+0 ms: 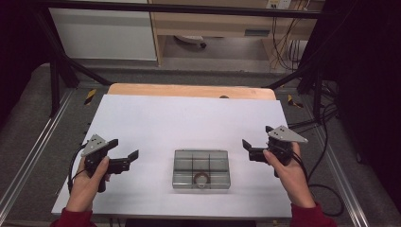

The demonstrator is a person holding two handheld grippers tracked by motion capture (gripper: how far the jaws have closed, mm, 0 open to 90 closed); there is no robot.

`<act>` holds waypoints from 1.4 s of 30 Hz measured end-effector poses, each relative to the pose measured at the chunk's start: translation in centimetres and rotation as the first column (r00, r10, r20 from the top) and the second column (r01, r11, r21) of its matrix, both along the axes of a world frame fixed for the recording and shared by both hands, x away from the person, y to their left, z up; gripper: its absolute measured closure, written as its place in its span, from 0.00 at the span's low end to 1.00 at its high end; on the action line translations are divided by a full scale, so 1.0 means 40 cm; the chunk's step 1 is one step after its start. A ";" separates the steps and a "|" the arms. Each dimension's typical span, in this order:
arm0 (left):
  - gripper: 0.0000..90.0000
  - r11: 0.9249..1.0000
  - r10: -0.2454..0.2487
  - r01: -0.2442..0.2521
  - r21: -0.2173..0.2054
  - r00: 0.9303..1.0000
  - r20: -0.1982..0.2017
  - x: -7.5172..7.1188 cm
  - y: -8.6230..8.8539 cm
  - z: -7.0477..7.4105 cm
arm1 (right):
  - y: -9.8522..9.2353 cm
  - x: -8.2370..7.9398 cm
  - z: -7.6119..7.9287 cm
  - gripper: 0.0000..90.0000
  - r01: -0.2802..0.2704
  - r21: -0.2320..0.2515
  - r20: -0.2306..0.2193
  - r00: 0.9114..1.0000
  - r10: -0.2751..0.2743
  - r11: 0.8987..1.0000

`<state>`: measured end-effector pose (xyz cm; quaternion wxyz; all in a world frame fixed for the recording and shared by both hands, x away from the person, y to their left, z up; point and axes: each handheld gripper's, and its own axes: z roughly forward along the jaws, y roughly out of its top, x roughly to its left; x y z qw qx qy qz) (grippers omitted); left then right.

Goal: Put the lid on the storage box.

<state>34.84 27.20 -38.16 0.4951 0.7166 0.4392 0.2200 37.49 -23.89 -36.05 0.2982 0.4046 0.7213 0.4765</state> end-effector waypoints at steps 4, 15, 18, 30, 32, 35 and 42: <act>0.08 1.000 0.002 -0.002 0.008 1.000 -0.001 -0.008 0.005 -0.006 | -0.008 -0.010 -0.004 0.02 0.002 -0.003 0.005 1.000 -0.002 1.000; 0.08 1.000 0.005 -0.005 0.011 1.000 -0.013 -0.036 0.016 -0.054 | -0.026 -0.034 -0.029 0.02 0.006 -0.023 -0.001 1.000 -0.006 1.000; 0.08 1.000 0.005 -0.005 0.009 1.000 -0.017 -0.046 0.019 -0.070 | -0.033 -0.044 -0.044 0.02 0.007 -0.020 -0.005 1.000 -0.007 1.000; 0.08 1.000 0.002 -0.002 0.017 1.000 -0.017 -0.049 0.009 -0.092 | -0.043 -0.069 -0.102 0.03 0.011 -0.028 -0.022 1.000 -0.012 1.000; 0.08 1.000 0.002 -0.001 0.019 1.000 -0.021 -0.047 0.005 -0.096 | -0.046 -0.071 -0.110 0.03 0.011 -0.031 -0.025 1.000 -0.012 0.999; 0.08 1.000 -0.003 0.004 0.024 1.000 -0.027 -0.045 0.000 -0.103 | -0.052 -0.075 -0.122 0.03 0.016 -0.035 -0.036 0.999 -0.017 0.999; 0.08 1.000 -0.001 0.002 0.028 0.999 -0.041 -0.042 -0.004 -0.109 | -0.065 -0.081 -0.148 0.03 0.022 -0.028 -0.054 0.998 -0.023 0.999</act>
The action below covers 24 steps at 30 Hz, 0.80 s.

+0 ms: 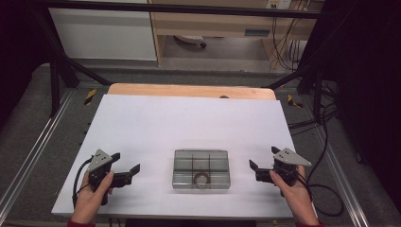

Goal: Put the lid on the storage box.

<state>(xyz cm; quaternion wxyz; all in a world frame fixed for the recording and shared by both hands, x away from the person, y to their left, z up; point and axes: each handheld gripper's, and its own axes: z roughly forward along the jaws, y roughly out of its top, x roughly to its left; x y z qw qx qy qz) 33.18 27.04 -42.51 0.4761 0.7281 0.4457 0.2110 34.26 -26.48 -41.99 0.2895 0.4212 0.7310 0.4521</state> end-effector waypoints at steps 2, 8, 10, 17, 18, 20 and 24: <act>0.08 1.000 0.003 -0.003 0.010 1.000 -0.002 0.001 0.000 -0.001 | -0.003 -0.002 -0.008 0.03 -0.003 -0.007 -0.008 1.000 0.003 1.000; 0.08 1.000 0.001 -0.001 0.025 1.000 -0.015 0.004 -0.013 -0.011 | -0.007 -0.009 -0.031 0.03 -0.011 -0.001 -0.032 0.999 0.011 1.000; 0.08 1.000 -0.001 0.002 0.029 1.000 -0.025 0.006 -0.017 -0.015 | -0.002 -0.009 -0.041 0.03 -0.019 0.002 -0.041 0.999 0.019 1.000; 0.08 0.999 -0.006 0.009 0.046 0.998 -0.063 0.017 -0.030 -0.028 | 0.039 -0.003 -0.066 0.03 -0.063 0.008 -0.060 0.996 0.064 0.998; 0.08 0.999 -0.006 0.010 0.049 0.998 -0.070 0.019 -0.033 -0.031 | 0.043 0.000 -0.071 0.03 -0.062 0.007 -0.061 0.996 0.063 0.998; 0.08 0.997 -0.003 0.009 0.072 0.997 -0.081 0.024 -0.039 -0.036 | 0.049 0.009 -0.076 0.03 -0.052 0.002 -0.062 0.997 0.052 0.999; 0.08 0.992 0.008 0.006 0.125 0.994 -0.113 0.043 -0.060 -0.051 | 0.061 0.030 -0.082 0.02 0.012 -0.040 -0.060 0.998 -0.015 0.999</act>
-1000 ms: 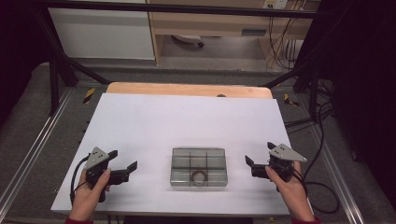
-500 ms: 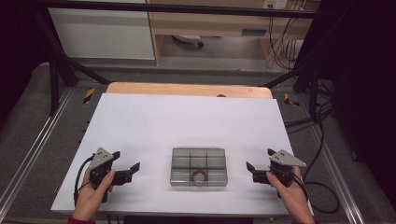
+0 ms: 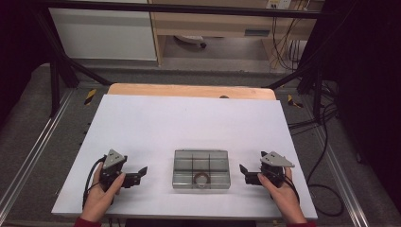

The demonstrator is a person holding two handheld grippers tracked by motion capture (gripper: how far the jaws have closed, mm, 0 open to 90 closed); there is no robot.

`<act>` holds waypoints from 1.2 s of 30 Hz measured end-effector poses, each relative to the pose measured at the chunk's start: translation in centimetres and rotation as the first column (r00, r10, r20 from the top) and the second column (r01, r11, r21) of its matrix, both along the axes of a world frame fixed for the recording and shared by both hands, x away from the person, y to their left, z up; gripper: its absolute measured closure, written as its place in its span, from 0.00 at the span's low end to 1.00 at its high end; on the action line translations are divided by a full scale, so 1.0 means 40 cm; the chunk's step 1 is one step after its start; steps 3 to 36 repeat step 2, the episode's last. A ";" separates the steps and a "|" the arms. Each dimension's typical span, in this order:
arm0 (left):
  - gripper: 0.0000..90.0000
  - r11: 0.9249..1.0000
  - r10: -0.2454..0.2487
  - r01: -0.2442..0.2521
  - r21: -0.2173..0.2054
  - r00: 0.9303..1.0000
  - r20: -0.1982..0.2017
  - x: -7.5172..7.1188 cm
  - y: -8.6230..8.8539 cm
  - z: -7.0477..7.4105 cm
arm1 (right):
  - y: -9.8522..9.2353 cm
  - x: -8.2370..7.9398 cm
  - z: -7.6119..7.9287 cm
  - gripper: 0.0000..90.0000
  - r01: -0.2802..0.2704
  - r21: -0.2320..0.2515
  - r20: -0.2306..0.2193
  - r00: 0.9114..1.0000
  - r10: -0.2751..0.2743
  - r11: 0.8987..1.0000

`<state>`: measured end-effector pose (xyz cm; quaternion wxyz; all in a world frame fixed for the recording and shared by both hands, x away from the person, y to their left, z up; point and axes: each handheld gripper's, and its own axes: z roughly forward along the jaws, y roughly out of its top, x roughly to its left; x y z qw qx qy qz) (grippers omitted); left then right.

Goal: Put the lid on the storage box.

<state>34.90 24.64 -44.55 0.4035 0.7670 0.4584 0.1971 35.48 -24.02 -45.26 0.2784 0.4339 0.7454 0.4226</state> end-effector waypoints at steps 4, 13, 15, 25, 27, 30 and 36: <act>0.08 1.000 0.003 -0.003 0.027 1.000 -0.015 0.016 -0.012 -0.006 | 0.006 0.013 -0.007 0.03 0.026 -0.037 -0.017 0.999 -0.027 0.999; 0.08 1.000 0.003 -0.003 0.027 1.000 -0.015 0.016 -0.012 -0.006 | 0.006 0.013 -0.007 0.03 0.026 -0.037 -0.017 0.999 -0.027 0.999; 0.08 1.000 0.003 -0.003 0.027 1.000 -0.015 0.016 -0.012 -0.006 | 0.006 0.013 -0.007 0.03 0.026 -0.037 -0.017 0.999 -0.027 0.999; 0.08 1.000 0.003 -0.003 0.027 1.000 -0.015 0.016 -0.012 -0.006 | 0.006 0.013 -0.007 0.03 0.026 -0.037 -0.017 0.999 -0.027 0.999; 0.08 1.000 0.003 -0.003 0.027 1.000 -0.015 0.016 -0.012 -0.006 | 0.006 0.013 -0.007 0.03 0.026 -0.037 -0.017 0.999 -0.027 0.999; 0.08 1.000 0.003 -0.003 0.027 1.000 -0.015 0.016 -0.012 -0.006 | 0.006 0.013 -0.007 0.03 0.026 -0.037 -0.017 0.999 -0.027 0.999; 0.08 1.000 0.003 -0.003 0.027 1.000 -0.015 0.016 -0.012 -0.006 | 0.006 0.013 -0.007 0.03 0.026 -0.037 -0.017 0.999 -0.027 0.999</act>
